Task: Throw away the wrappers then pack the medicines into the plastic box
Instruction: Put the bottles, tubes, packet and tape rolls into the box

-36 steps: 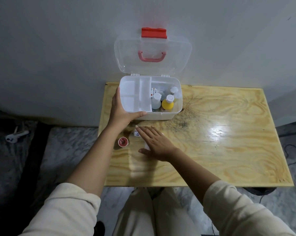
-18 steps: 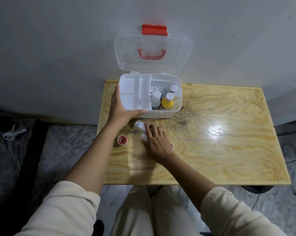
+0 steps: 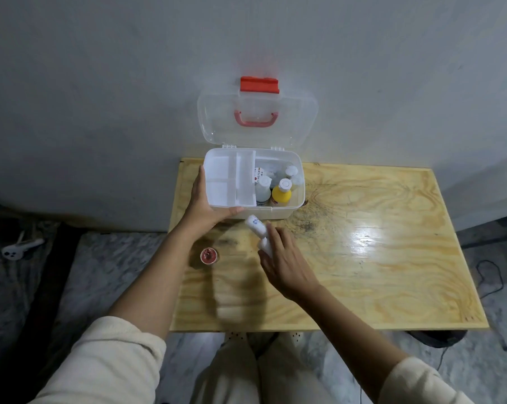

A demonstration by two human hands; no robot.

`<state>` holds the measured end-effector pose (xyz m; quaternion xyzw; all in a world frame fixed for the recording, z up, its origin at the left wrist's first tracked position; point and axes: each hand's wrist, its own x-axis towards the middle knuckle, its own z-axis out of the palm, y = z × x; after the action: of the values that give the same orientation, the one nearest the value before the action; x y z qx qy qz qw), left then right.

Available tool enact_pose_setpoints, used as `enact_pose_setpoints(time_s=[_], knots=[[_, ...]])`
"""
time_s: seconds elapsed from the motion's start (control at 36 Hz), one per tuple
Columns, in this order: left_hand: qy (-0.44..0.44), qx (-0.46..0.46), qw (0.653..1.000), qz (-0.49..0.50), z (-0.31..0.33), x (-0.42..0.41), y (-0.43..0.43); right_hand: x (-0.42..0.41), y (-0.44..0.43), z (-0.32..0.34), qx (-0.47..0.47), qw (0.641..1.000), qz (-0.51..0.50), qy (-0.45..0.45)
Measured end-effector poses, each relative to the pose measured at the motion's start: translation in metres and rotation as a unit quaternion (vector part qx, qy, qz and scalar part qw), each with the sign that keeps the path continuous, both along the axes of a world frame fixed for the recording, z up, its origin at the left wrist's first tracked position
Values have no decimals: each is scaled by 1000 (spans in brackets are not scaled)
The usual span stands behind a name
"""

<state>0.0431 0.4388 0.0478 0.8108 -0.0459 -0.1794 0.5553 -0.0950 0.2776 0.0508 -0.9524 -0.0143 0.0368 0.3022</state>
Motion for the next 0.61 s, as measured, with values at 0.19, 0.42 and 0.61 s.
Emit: enact_pose_setpoints(time_s=[0.19, 0.42, 0.61], knots=[[23, -13, 1000, -8, 7, 0, 2, 35, 14, 39, 90, 988, -93, -84], [55, -84, 995, 4, 11, 3, -4, 91, 42, 55, 208, 967, -150, -3], [47, -48, 997, 30, 7, 1, 3, 98, 56, 49, 167, 969, -183, -14]])
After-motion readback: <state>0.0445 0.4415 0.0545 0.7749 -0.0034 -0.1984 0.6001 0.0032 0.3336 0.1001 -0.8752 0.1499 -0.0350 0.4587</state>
